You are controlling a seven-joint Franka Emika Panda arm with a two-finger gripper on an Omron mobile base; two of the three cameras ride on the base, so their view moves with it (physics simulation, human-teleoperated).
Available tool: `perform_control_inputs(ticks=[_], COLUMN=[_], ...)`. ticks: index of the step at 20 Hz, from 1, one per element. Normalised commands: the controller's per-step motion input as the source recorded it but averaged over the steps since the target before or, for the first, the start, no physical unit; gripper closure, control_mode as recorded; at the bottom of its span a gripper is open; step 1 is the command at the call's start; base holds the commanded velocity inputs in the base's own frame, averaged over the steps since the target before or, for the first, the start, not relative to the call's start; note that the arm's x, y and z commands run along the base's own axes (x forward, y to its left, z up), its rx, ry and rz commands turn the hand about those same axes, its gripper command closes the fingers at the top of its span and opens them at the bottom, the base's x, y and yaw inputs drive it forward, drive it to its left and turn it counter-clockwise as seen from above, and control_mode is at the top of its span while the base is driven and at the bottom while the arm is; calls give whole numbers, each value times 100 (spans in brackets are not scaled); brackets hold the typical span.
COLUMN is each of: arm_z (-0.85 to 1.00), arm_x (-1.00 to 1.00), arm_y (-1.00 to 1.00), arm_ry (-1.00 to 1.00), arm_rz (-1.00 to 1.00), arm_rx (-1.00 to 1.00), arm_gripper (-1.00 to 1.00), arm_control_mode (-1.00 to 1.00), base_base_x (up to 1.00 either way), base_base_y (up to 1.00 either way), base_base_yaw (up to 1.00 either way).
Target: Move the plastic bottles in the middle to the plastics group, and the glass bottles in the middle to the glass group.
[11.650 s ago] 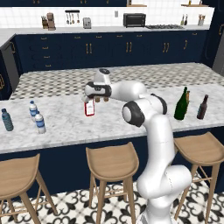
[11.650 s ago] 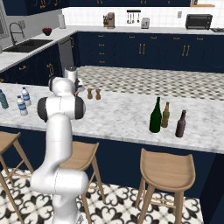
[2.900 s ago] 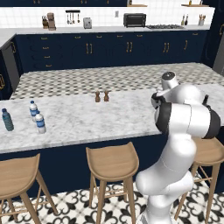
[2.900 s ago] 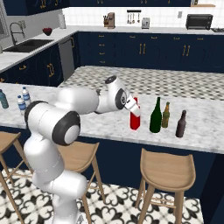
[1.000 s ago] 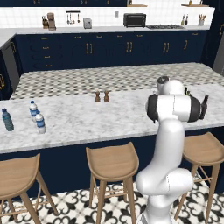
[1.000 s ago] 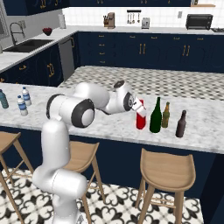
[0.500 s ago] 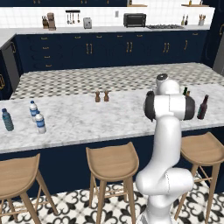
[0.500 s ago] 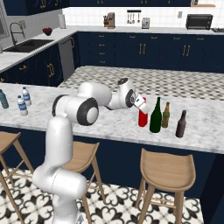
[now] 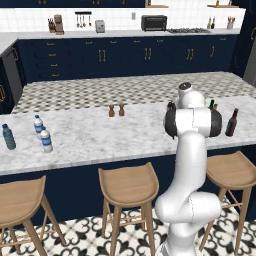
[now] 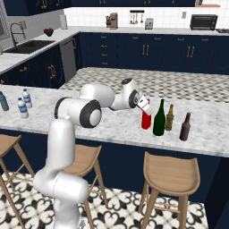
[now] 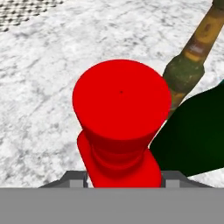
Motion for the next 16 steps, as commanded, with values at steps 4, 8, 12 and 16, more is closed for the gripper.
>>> perform_control_inputs(ticks=[4,8,12,16], arm_z=[0,1,9,19], arm_x=[0,0,0,0], arm_y=[0,0,0,0], arm_ry=[0,0,0,0], arm_rz=[0,0,0,0], arm_rx=[0,0,0,0], arm_gripper=[-100,-100,-100,-100], arm_control_mode=[-100,-100,-100,-100], base_base_x=[0,0,0,0], base_base_y=[0,0,0,0], base_base_yaw=[0,0,0,0])
